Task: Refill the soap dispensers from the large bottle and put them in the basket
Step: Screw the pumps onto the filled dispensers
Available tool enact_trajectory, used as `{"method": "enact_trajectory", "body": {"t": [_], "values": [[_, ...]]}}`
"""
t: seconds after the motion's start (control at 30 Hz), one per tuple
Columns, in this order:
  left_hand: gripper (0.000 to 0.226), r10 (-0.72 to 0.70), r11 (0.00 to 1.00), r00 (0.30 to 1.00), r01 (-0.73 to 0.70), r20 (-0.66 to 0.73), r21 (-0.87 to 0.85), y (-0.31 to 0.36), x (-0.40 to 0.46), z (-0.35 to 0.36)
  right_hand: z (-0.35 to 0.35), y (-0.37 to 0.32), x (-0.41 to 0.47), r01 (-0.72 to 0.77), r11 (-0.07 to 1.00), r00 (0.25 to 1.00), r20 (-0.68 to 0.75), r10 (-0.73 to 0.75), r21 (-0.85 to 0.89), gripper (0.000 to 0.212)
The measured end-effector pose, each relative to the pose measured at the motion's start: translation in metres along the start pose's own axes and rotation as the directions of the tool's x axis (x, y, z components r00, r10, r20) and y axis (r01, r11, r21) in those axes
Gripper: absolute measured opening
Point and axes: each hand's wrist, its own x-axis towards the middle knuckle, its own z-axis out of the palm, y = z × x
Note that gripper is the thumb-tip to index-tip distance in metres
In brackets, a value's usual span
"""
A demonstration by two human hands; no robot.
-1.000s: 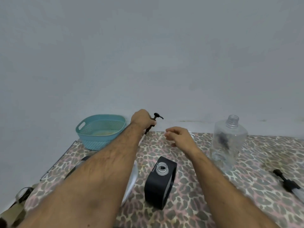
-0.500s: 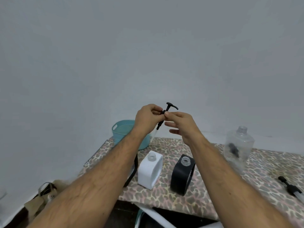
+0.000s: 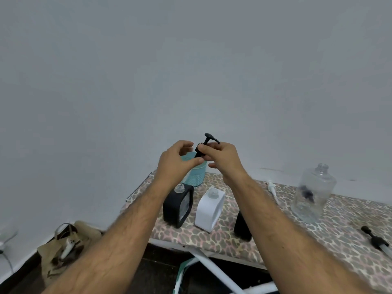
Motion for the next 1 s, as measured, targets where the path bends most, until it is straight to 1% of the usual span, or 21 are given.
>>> {"method": "enact_trajectory", "body": {"t": [0.1,0.17,0.23,0.33,0.4,0.5,0.6,0.7,0.83,0.93,1.0], "values": [[0.049,-0.094,0.995,0.993,0.095,-0.074,0.01,-0.03,-0.016,-0.008,0.009,0.004,0.002,0.036,0.999,0.999,-0.02,-0.037,-0.006,0.007],[0.05,-0.156,0.986,0.985,0.16,-0.073,0.049,-0.05,-0.03,-0.006,0.014,0.01,0.003,0.049,0.999,0.998,-0.029,-0.05,-0.023,0.01],[0.055,-0.203,0.975,0.978,0.206,-0.042,0.085,-0.066,-0.043,-0.001,0.019,0.017,0.005,0.054,0.997,0.998,-0.039,-0.056,-0.06,0.012],[0.056,-0.219,0.97,0.976,0.218,-0.005,0.104,-0.079,-0.06,0.007,0.025,0.028,0.009,0.067,0.994,0.996,-0.047,-0.071,-0.091,0.014],[0.053,-0.215,0.971,0.977,0.215,-0.012,0.105,-0.084,-0.068,0.011,0.028,0.034,0.011,0.067,0.992,0.996,-0.044,-0.072,-0.11,0.015],[0.057,-0.224,0.971,0.974,0.226,-0.03,0.08,-0.091,-0.074,0.017,0.033,0.041,0.011,0.052,0.99,0.998,-0.039,-0.057,-0.131,0.015],[0.056,-0.228,0.97,0.973,0.231,-0.041,0.076,-0.096,-0.073,0.018,0.039,0.045,0.009,0.051,0.986,0.999,-0.007,-0.053,-0.157,0.015],[0.058,-0.221,0.972,0.975,0.22,0.009,0.08,-0.105,-0.065,0.011,0.046,0.05,0.009,0.046,0.983,0.999,0.034,-0.041,-0.176,0.021],[0.058,-0.214,0.977,0.97,0.209,0.118,0.052,-0.118,-0.053,-0.005,0.053,0.06,0.012,0.039,0.964,0.997,0.068,-0.022,-0.263,0.02],[0.059,-0.201,0.979,0.96,0.195,0.193,0.053,-0.126,-0.044,-0.016,0.06,0.065,0.014,0.028,0.944,0.996,0.087,0.001,-0.328,0.04],[0.059,-0.195,0.981,0.955,0.19,0.224,0.046,-0.131,-0.039,-0.021,0.062,0.068,0.014,0.036,0.931,0.994,0.112,0.005,-0.363,0.046]]}}
